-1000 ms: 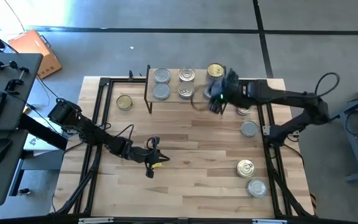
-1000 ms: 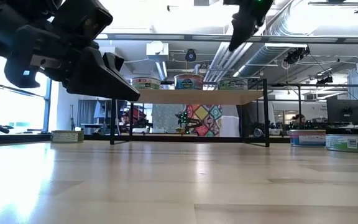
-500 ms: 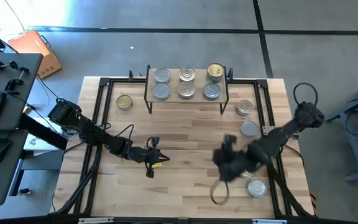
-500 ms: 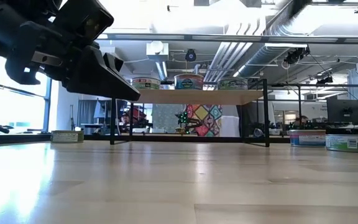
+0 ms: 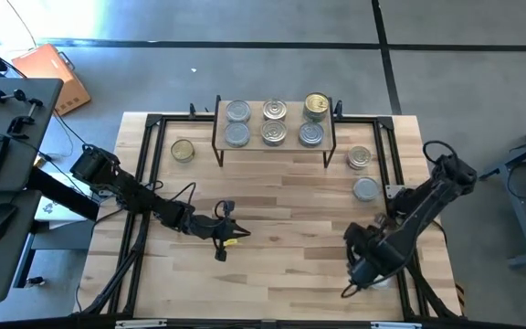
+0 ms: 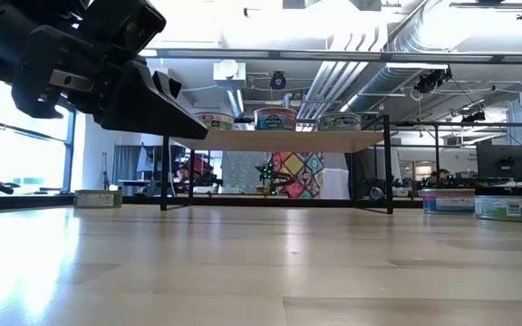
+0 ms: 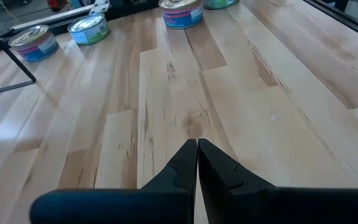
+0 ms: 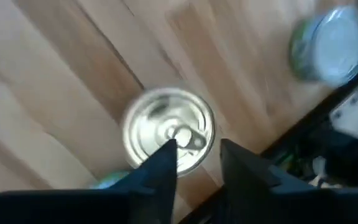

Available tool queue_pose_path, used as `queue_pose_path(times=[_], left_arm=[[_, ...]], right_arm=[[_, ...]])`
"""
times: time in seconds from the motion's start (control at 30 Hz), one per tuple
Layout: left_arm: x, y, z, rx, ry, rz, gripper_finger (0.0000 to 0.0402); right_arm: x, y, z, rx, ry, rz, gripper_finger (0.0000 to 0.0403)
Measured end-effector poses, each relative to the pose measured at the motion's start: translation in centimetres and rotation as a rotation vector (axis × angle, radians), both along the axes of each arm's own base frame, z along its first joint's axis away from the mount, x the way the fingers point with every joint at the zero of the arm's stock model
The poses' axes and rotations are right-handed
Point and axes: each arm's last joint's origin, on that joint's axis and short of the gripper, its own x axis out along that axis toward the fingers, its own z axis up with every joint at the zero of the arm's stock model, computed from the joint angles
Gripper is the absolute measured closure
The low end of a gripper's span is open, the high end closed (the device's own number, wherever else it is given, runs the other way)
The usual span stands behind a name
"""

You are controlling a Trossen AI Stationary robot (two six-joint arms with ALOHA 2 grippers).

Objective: Stack canned seafood by type on shelf
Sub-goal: Stack the blue tuna can on top of the other blue tuna can on the shelf

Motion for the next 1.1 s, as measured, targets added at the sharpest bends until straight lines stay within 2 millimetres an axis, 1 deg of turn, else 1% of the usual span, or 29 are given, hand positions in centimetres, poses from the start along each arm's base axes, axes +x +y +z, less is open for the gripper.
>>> queue_pose_path(times=[0.1, 0.2, 0.27, 0.33, 0.4, 0.53, 0.63, 0.7, 0.8, 0.87, 0.9, 1.0, 1.1], left_arm=[[0.0, 0.0, 0.0, 0.001, 0.0, -0.001, 0.0397], [0.0, 0.0, 0.0, 0.001, 0.0, -0.001, 0.0397], [0.0, 0.0, 0.0, 0.001, 0.0, -0.001, 0.0397], [0.0, 0.0, 0.0, 0.0, -0.003, -0.001, 0.0397], [0.0, 0.0, 0.1, -0.002, -0.007, 0.0, 0.0397], [0.1, 0.0, 0.2, -0.01, -0.025, -0.001, 0.0397], [0.1, -0.1, 0.3, -0.014, -0.032, -0.001, 0.0397], [0.2, -0.1, 0.4, -0.017, -0.037, -0.001, 0.0397], [0.1, -0.1, 0.4, -0.021, -0.037, 0.0, 0.0397], [0.1, -0.1, 0.3, -0.039, -0.035, 0.004, 0.0397], [0.1, -0.2, 0.3, -0.054, -0.032, -0.01, 0.0397], [0.5, -0.2, 0.5, -0.109, -0.055, -0.095, 0.0397], [1.3, -0.2, 0.1, -0.139, -0.094, -0.188, 0.0397]], right_arm=[[-0.3, -0.7, -3.0, 0.1, 0.048, 0.0, 0.0336], [0.1, -1.6, -5.5, 0.185, 0.04, 0.001, 0.0374], [0.5, -2.3, -6.6, 0.242, 0.049, -0.007, 0.0393], [0.8, -3.0, -7.1, 0.285, 0.051, -0.009, 0.0399], [1.6, -3.6, -7.2, 0.307, 0.031, 0.005, 0.0395], [4.9, -4.3, -6.1, 0.274, -0.192, 0.077, 0.0392], [7.4, -4.5, -4.3, 0.236, -0.372, 0.17, 0.0392], [8.3, -4.6, -3.3, 0.216, -0.437, 0.237, 0.0392], [8.7, -4.7, -2.6, 0.158, -0.444, 0.294, 0.0392], [8.1, -5.1, -2.6, 0.115, -0.392, 0.281, 0.0392], [7.6, -5.3, -2.9, 0.092, -0.339, 0.259, 0.0392], [6.0, -6.2, -4.4, 0.042, -0.218, 0.159, 0.0392], [4.8, -6.9, -6.7, 0.036, -0.171, 0.105, 0.0392]])
